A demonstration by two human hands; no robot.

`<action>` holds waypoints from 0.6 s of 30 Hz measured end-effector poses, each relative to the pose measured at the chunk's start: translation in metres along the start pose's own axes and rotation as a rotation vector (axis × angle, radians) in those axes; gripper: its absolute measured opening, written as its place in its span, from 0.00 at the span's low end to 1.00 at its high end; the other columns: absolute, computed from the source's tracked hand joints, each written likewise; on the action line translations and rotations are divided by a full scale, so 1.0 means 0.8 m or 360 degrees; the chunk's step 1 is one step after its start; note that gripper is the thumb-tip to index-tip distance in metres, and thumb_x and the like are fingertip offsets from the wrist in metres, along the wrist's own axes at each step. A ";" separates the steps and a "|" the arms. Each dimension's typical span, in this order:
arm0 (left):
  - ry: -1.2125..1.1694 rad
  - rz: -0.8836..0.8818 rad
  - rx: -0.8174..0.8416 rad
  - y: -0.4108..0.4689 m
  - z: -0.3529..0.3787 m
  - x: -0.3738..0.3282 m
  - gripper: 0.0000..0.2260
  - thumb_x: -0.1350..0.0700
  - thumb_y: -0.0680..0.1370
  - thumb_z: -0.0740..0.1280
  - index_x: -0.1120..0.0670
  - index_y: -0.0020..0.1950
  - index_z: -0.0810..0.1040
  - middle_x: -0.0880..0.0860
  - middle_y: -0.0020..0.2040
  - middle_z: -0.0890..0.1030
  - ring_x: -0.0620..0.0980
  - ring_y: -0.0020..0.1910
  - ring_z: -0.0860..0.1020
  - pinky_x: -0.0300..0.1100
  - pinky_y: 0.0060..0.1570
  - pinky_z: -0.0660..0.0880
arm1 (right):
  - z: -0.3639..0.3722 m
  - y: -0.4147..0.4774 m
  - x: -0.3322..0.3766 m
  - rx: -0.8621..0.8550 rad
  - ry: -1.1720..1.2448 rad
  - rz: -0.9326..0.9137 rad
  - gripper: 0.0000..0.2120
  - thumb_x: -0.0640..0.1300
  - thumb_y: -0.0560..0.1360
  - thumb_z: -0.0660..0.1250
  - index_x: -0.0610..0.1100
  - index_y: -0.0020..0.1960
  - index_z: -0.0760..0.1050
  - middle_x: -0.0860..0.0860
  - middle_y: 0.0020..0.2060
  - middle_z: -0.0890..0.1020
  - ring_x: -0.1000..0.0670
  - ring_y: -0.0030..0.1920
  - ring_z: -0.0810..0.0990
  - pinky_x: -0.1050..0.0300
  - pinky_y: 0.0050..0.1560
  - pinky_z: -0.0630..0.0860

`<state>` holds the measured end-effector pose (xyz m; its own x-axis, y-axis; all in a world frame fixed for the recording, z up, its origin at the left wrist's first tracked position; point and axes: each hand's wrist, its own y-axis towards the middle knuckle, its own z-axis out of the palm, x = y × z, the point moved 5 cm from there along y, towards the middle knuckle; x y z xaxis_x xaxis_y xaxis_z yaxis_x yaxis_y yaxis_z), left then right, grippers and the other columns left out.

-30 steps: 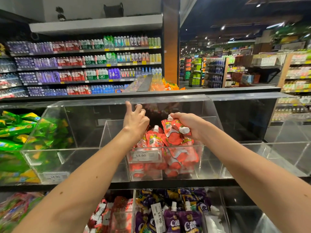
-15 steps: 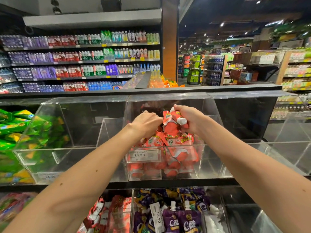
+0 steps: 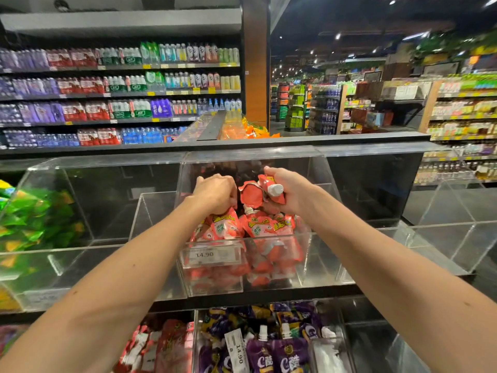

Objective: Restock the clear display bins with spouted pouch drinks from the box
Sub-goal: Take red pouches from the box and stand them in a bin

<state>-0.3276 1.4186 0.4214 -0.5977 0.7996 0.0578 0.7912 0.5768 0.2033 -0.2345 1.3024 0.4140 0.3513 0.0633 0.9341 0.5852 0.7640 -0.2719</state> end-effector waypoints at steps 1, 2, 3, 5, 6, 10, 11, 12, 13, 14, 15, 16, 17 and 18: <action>-0.0063 0.0013 -0.0069 -0.004 -0.004 0.005 0.07 0.53 0.79 0.68 0.49 0.56 0.82 0.53 0.58 0.82 0.57 0.62 0.76 0.54 0.62 0.68 | 0.000 0.000 0.002 0.0004 -0.0007 -0.0013 0.09 0.48 0.83 0.61 0.42 0.51 0.70 0.45 0.36 0.78 0.51 0.22 0.80 0.57 0.22 0.76; -0.0109 0.0017 -0.0115 -0.009 -0.007 0.009 0.06 0.54 0.79 0.69 0.49 0.54 0.83 0.54 0.57 0.82 0.58 0.60 0.77 0.53 0.60 0.70 | 0.002 -0.003 0.005 0.0018 -0.0025 -0.0030 0.08 0.46 0.82 0.62 0.41 0.51 0.70 0.45 0.35 0.78 0.51 0.22 0.80 0.56 0.22 0.77; -0.0160 0.0010 -0.0137 -0.013 -0.009 0.012 0.06 0.55 0.79 0.69 0.50 0.53 0.84 0.55 0.55 0.83 0.59 0.58 0.78 0.53 0.58 0.72 | 0.004 -0.005 0.009 0.0033 -0.0043 -0.0049 0.07 0.44 0.81 0.63 0.40 0.51 0.70 0.45 0.34 0.78 0.51 0.22 0.79 0.55 0.22 0.78; -0.0280 0.0005 -0.0142 -0.017 -0.012 0.018 0.05 0.56 0.78 0.71 0.50 0.51 0.85 0.55 0.53 0.84 0.59 0.54 0.80 0.52 0.54 0.76 | 0.012 -0.007 0.014 0.0082 -0.0068 -0.0065 0.05 0.41 0.80 0.64 0.39 0.50 0.70 0.45 0.34 0.78 0.51 0.22 0.79 0.55 0.24 0.79; -0.0318 0.0007 -0.0138 -0.019 -0.014 0.020 0.04 0.57 0.77 0.71 0.50 0.49 0.85 0.54 0.52 0.84 0.58 0.54 0.81 0.52 0.54 0.77 | 0.016 -0.007 0.016 0.0099 -0.0088 -0.0066 0.05 0.40 0.79 0.64 0.39 0.50 0.70 0.44 0.35 0.78 0.51 0.22 0.79 0.56 0.24 0.80; -0.0189 0.0039 -0.0141 -0.027 -0.013 0.021 0.08 0.60 0.78 0.67 0.50 0.41 0.75 0.55 0.53 0.82 0.59 0.58 0.78 0.55 0.57 0.73 | 0.028 -0.002 0.018 0.0114 -0.0176 -0.0095 0.07 0.41 0.76 0.67 0.39 0.51 0.73 0.44 0.34 0.79 0.50 0.24 0.80 0.59 0.26 0.77; -0.0182 0.0046 -0.0158 -0.027 -0.012 0.022 0.05 0.61 0.78 0.66 0.51 0.44 0.75 0.55 0.55 0.81 0.60 0.60 0.76 0.55 0.58 0.72 | 0.031 -0.003 0.020 0.0123 -0.0177 -0.0123 0.06 0.40 0.76 0.67 0.38 0.50 0.73 0.44 0.33 0.79 0.51 0.24 0.80 0.60 0.25 0.76; -0.0211 0.0053 -0.0178 -0.028 -0.012 0.022 0.05 0.61 0.78 0.65 0.51 0.50 0.77 0.55 0.57 0.81 0.60 0.61 0.76 0.56 0.59 0.70 | 0.034 -0.004 0.022 0.0132 -0.0180 -0.0146 0.05 0.40 0.77 0.66 0.38 0.48 0.73 0.44 0.33 0.79 0.51 0.23 0.79 0.60 0.23 0.76; -0.0245 0.0046 -0.0190 -0.026 -0.011 0.024 0.10 0.60 0.78 0.65 0.51 0.58 0.76 0.55 0.58 0.81 0.60 0.62 0.75 0.55 0.59 0.69 | 0.036 -0.004 0.022 0.0129 -0.0197 -0.0151 0.05 0.39 0.78 0.66 0.38 0.47 0.72 0.44 0.33 0.79 0.51 0.24 0.80 0.59 0.22 0.76; -0.0298 0.0045 -0.0197 -0.025 -0.012 0.026 0.15 0.58 0.78 0.65 0.50 0.64 0.73 0.54 0.57 0.81 0.59 0.61 0.76 0.55 0.59 0.69 | 0.037 -0.003 0.022 0.0108 -0.0234 -0.0147 0.05 0.39 0.79 0.65 0.39 0.46 0.72 0.44 0.34 0.79 0.50 0.27 0.80 0.56 0.23 0.79; -0.0346 0.0032 -0.0199 -0.024 -0.011 0.028 0.18 0.57 0.78 0.65 0.50 0.68 0.69 0.51 0.54 0.82 0.58 0.60 0.77 0.54 0.57 0.69 | 0.037 -0.001 0.020 0.0064 -0.0288 -0.0135 0.05 0.38 0.79 0.64 0.39 0.46 0.72 0.43 0.37 0.80 0.49 0.30 0.81 0.53 0.26 0.81; -0.0405 0.0048 -0.0197 -0.025 -0.011 0.027 0.20 0.56 0.78 0.65 0.49 0.69 0.66 0.48 0.51 0.82 0.57 0.59 0.78 0.54 0.57 0.68 | 0.035 0.003 0.018 0.0004 -0.0332 -0.0121 0.04 0.38 0.80 0.64 0.39 0.46 0.72 0.42 0.39 0.80 0.48 0.33 0.81 0.51 0.31 0.83; -0.0444 0.0068 -0.0166 -0.025 -0.010 0.026 0.23 0.56 0.77 0.65 0.48 0.71 0.63 0.46 0.48 0.82 0.56 0.57 0.79 0.54 0.57 0.68 | 0.031 0.009 0.015 -0.0051 -0.0357 -0.0103 0.05 0.37 0.80 0.63 0.38 0.46 0.72 0.41 0.41 0.80 0.47 0.35 0.81 0.49 0.35 0.83; -0.0477 0.0121 -0.0127 -0.026 -0.010 0.024 0.25 0.56 0.76 0.64 0.47 0.72 0.61 0.44 0.47 0.82 0.55 0.56 0.79 0.54 0.58 0.67 | 0.026 0.014 0.013 -0.0102 -0.0371 -0.0089 0.05 0.36 0.80 0.62 0.38 0.45 0.72 0.41 0.42 0.80 0.46 0.36 0.81 0.46 0.38 0.83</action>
<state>-0.3564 1.4202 0.4258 -0.4632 0.8604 -0.2127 0.8125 0.5081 0.2859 -0.2396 1.3250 0.4255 0.1431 0.1742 0.9743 0.6465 0.7289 -0.2253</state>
